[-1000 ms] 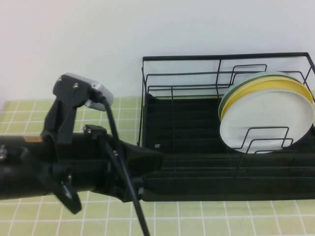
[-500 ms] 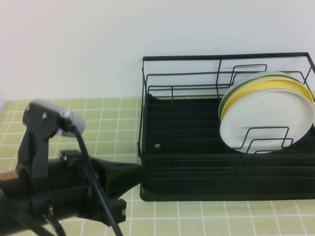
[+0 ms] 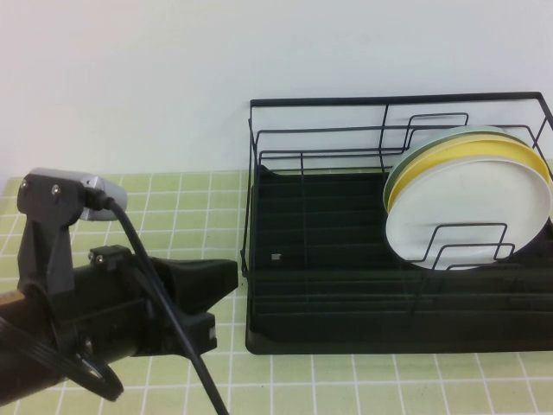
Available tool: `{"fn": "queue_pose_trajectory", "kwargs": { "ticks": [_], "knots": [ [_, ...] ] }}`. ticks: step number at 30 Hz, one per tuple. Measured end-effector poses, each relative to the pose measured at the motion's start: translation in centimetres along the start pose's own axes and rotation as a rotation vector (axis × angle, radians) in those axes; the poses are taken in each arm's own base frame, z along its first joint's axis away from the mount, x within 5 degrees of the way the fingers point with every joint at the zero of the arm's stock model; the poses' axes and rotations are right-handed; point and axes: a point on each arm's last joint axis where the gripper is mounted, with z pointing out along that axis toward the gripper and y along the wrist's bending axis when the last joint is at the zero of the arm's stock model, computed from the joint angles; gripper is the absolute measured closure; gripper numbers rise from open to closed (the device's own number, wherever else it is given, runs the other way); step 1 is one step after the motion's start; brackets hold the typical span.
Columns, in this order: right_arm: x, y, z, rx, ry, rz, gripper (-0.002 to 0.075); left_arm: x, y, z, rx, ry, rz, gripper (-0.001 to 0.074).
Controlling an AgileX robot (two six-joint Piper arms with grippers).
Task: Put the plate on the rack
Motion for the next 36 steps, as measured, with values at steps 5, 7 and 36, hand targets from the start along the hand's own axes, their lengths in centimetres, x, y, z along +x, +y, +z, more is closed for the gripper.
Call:
{"fn": "queue_pose_trajectory", "kwargs": {
  "ticks": [5,7,36],
  "knots": [
    [0.6,0.3,0.1,-0.037,0.04,0.011,0.0727,0.0,0.0,0.0,0.002,0.001,-0.008,0.0737],
    [0.7,0.4,0.1,-0.038,0.044,0.014,0.0727,0.0,0.0,0.0,0.002,0.001,-0.008,0.0737],
    [0.9,0.5,0.1,-0.054,0.06,0.018,0.0728,2.3,4.2,-9.7,-0.47,-0.411,0.339,0.0737]
  ]
}}
